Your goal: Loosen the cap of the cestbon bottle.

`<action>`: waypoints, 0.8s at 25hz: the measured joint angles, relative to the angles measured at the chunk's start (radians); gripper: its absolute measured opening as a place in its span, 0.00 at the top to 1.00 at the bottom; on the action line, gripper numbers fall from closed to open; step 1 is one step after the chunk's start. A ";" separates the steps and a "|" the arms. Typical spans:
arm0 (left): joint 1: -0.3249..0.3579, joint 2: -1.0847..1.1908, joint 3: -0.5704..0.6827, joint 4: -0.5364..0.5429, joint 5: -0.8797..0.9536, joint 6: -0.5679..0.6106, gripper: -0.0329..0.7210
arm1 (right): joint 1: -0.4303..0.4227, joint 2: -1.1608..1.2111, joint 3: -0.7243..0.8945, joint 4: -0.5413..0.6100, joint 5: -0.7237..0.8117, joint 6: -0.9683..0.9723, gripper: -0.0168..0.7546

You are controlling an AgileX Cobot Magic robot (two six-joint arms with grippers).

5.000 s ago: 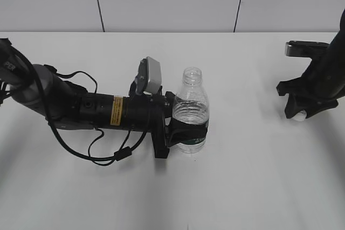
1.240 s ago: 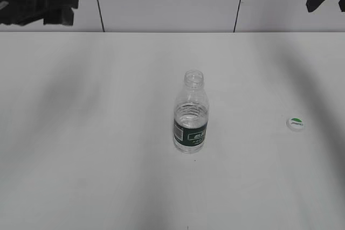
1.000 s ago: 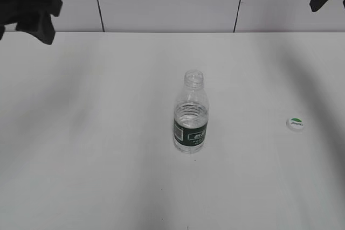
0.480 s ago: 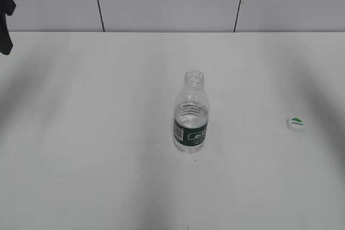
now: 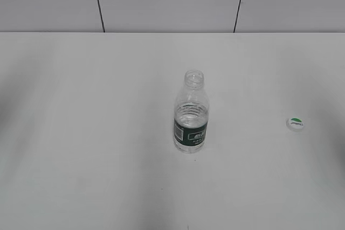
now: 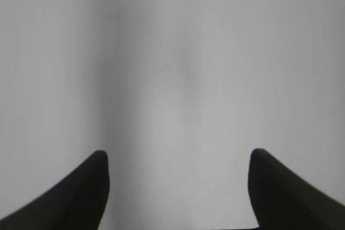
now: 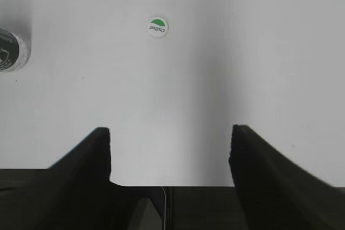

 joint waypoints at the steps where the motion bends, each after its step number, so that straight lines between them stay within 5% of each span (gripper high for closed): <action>1: 0.000 -0.046 0.042 0.018 0.000 0.007 0.32 | 0.000 -0.051 0.023 0.000 0.000 0.000 0.29; 9: 0.000 -0.545 0.298 0.026 0.005 0.036 0.32 | 0.000 -0.455 0.222 -0.003 0.005 0.000 0.29; 20: 0.000 -1.118 0.542 -0.149 -0.094 0.223 0.32 | 0.000 -0.876 0.484 -0.006 -0.011 -0.032 0.29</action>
